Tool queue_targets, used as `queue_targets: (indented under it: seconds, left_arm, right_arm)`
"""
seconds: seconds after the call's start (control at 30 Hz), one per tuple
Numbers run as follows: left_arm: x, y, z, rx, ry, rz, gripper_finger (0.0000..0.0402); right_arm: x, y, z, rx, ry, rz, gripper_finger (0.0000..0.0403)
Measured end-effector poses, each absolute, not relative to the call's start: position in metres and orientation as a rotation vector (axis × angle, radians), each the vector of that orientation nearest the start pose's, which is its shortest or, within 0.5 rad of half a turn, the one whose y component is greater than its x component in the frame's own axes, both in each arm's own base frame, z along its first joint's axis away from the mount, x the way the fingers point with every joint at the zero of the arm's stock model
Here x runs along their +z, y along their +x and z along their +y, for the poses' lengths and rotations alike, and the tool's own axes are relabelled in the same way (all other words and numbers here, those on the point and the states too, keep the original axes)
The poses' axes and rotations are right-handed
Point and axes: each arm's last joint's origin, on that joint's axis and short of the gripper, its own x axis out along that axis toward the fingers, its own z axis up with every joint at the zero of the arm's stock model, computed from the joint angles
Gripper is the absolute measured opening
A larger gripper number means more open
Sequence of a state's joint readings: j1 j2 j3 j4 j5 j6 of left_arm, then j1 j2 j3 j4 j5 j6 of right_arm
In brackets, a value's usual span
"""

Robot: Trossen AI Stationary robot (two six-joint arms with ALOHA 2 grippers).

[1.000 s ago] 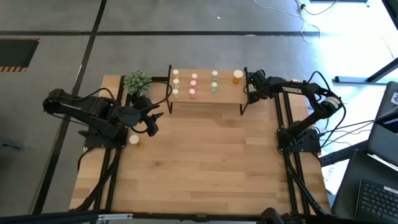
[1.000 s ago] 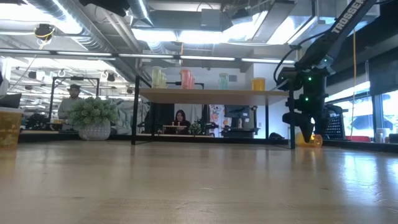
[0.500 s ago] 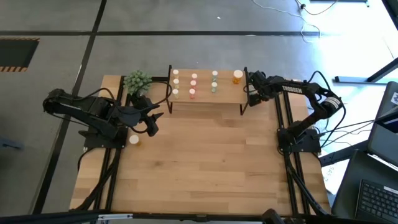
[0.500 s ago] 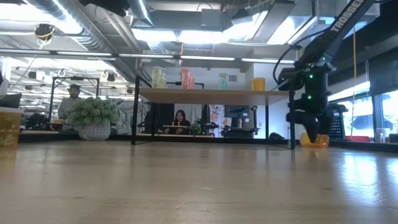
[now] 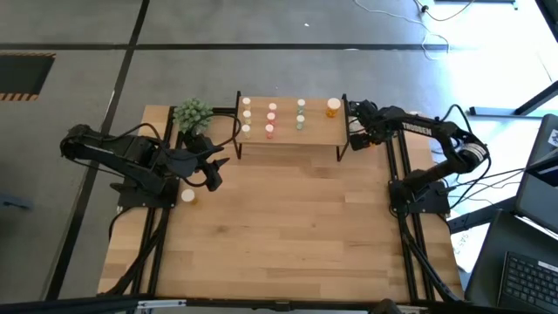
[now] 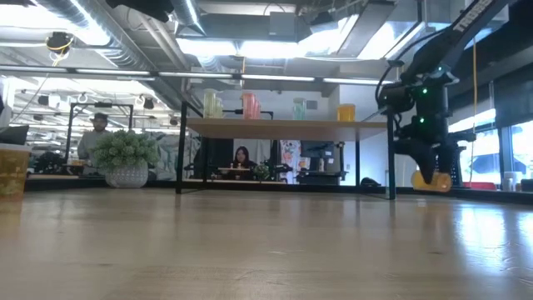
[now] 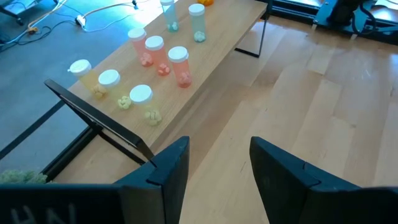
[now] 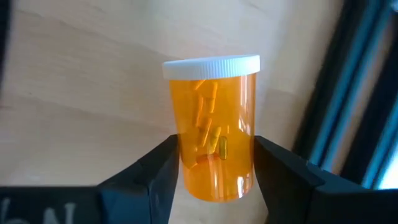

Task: Pick and place medicine bottles onto shelf by color
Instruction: Put the right orange pill bottle on the shelf aligned with the other orange pill bottle

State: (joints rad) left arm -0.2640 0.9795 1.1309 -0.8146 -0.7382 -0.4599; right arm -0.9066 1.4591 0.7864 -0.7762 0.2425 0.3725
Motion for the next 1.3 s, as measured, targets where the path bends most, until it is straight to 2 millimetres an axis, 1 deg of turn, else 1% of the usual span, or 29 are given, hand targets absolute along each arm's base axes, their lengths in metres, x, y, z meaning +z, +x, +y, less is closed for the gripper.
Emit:
queue_targets:
  seconds: [0.1,0.37,0.57,0.83,1.07,1.3]
  left_arm:
    - [0.364,0.175,-0.027,0.576,-0.117,0.466,0.0164]
    - [0.364,0.175,-0.027,0.576,-0.117,0.466,0.0164]
    - [0.364,0.175,-0.027,0.576,-0.117,0.466,0.0164]
    - [0.364,0.175,-0.027,0.576,-0.117,0.466,0.0164]
    - [0.364,0.175,-0.027,0.576,-0.117,0.466,0.0164]
    - [0.364,0.175,-0.027,0.576,-0.117,0.466,0.0164]
  right_arm:
    - [0.173,0.133,-0.181,-1.233,0.776,1.252,0.0196]
    - [0.191,0.129,-0.168,-1.263,0.784,1.2,0.0196]
    - [0.206,0.119,-0.153,-1.329,0.78,1.189,0.0196]
    - [0.231,0.111,-0.133,-1.333,0.776,1.026,0.0196]
    - [0.248,0.108,-0.113,-1.283,0.737,0.905,0.0196]
    - [0.264,0.113,-0.1,-1.182,0.647,0.751,0.0196]
